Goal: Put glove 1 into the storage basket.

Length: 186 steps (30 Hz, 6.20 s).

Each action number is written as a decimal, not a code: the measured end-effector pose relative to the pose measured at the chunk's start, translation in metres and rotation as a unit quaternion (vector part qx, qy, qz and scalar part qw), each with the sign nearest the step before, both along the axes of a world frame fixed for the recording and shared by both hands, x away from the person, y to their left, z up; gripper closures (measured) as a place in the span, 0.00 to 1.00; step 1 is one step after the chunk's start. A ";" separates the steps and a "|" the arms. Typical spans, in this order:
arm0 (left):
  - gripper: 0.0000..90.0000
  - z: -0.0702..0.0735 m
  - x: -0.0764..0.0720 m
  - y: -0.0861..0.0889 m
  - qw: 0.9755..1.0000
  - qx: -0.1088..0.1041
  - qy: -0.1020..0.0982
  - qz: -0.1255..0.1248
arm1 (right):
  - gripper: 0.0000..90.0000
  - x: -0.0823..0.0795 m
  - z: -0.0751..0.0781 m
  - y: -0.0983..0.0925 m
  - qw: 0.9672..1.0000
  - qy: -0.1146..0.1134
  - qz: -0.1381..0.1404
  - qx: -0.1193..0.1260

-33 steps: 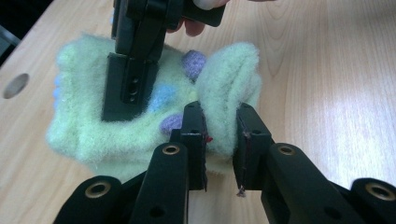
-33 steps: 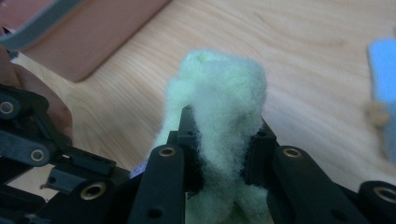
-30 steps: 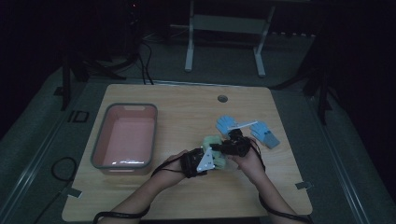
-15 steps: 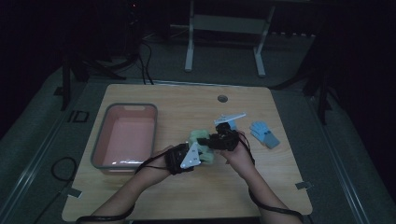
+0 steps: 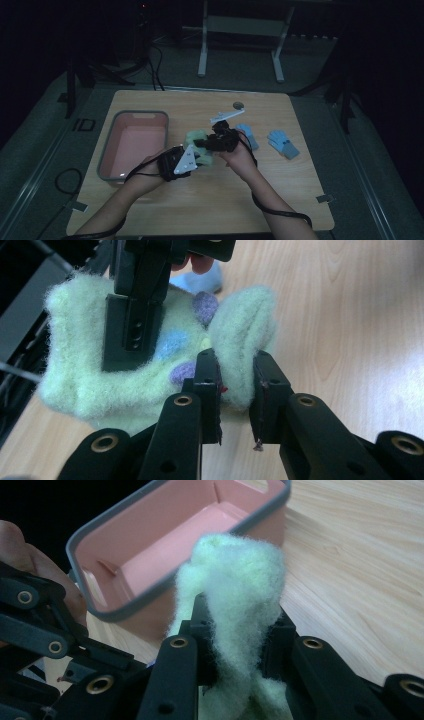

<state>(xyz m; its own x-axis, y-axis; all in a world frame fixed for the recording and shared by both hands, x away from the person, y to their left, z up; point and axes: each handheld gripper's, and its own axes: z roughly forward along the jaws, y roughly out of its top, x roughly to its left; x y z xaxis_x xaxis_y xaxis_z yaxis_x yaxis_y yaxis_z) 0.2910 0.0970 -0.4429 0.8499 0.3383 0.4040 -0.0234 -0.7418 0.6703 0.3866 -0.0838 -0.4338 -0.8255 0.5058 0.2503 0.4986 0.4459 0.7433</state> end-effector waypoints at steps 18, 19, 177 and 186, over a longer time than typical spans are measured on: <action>0.86 0.021 -0.007 0.074 0.998 0.012 -0.017 0.055 | 0.82 0.011 0.028 0.086 0.999 -0.011 0.045 0.008; 0.86 0.021 -0.007 0.079 0.998 0.013 -0.018 0.058 | 0.82 0.011 0.028 0.091 0.999 -0.010 0.047 0.009; 0.03 -0.114 -0.025 -0.011 0.976 -0.112 0.182 0.037 | 0.12 -0.020 -0.077 -0.078 0.993 -0.040 -0.086 -0.069; 0.03 -0.120 -0.030 -0.009 0.978 -0.111 0.172 0.046 | 0.29 -0.030 -0.085 -0.112 0.991 -0.037 -0.100 -0.084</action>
<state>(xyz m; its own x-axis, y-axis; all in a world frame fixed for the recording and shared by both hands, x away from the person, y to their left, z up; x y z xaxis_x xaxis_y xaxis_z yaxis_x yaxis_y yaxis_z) 0.2610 0.0878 -0.5624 0.8848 0.4659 0.0070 0.2920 -0.5662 0.7708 0.3561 -0.1958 -0.5192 -0.7169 0.6911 0.0918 0.5370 0.4633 0.7050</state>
